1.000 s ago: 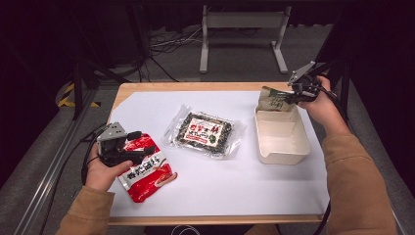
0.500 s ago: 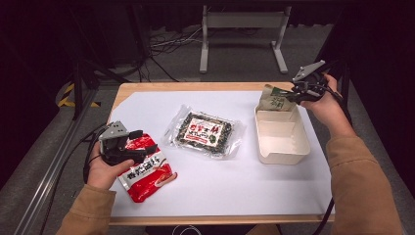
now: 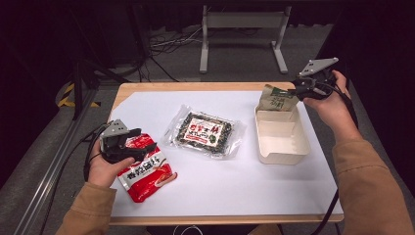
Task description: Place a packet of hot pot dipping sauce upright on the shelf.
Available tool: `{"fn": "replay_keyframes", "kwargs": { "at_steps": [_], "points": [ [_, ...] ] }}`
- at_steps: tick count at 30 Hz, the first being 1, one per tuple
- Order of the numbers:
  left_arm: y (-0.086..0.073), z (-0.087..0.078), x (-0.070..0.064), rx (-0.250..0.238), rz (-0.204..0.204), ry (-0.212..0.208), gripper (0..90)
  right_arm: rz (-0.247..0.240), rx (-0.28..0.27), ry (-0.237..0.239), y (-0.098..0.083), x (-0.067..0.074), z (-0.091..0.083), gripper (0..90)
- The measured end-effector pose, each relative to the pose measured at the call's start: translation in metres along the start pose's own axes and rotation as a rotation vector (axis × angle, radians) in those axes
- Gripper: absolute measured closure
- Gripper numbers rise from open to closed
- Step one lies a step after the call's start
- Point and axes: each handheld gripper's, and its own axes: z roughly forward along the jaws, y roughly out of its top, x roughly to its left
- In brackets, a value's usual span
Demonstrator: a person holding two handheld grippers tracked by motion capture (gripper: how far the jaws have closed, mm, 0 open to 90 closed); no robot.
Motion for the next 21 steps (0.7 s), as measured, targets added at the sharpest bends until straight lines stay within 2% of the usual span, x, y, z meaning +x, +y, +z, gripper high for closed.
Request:
{"fn": "replay_keyframes", "kwargs": {
  "at_steps": [2,5,9,21],
  "points": [
    [0.001,0.000,-0.001,0.005,0.001,0.004,18.8,0.010,-0.012,-0.009,0.003,0.002,-0.006,46.9],
    [0.001,-0.001,-0.001,0.009,0.014,0.017,18.5,0.051,-0.036,0.001,0.006,0.007,-0.014,45.7],
    [0.001,-0.004,0.001,0.009,0.010,0.032,17.9,0.064,-0.057,0.008,0.008,0.013,-0.022,44.8],
    [-0.003,-0.014,0.013,0.002,-0.013,0.075,17.4,0.134,-0.155,0.058,0.008,0.046,-0.046,42.1]
  ]
}}
